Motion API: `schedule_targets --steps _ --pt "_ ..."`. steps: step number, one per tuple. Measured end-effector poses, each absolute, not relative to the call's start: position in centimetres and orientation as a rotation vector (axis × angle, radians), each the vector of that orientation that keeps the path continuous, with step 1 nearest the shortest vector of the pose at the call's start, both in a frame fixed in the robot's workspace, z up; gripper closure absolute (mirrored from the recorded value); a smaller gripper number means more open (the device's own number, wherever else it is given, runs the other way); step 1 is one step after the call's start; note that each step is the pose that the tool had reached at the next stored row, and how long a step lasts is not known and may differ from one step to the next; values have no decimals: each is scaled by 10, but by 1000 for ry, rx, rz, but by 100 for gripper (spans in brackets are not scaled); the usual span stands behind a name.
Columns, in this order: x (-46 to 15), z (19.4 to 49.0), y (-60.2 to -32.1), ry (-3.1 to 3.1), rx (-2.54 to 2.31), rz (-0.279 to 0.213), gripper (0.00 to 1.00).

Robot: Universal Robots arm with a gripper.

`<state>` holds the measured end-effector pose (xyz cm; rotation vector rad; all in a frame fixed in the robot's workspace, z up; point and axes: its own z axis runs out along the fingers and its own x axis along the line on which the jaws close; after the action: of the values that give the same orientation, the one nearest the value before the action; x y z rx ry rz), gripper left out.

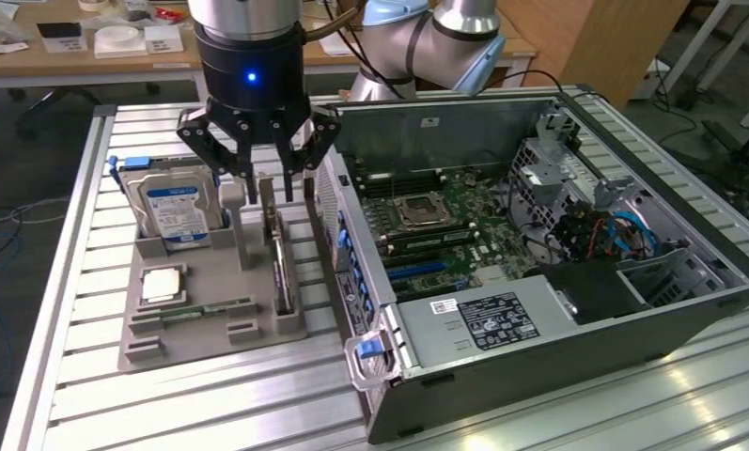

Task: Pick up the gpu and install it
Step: 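Pick up the gpu and move the gpu toward the slot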

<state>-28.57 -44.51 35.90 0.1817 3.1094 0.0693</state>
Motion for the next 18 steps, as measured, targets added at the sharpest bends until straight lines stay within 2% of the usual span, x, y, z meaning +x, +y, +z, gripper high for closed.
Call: schedule_targets --steps 18 --pt "-286 344 -445 3110 182 70 58"
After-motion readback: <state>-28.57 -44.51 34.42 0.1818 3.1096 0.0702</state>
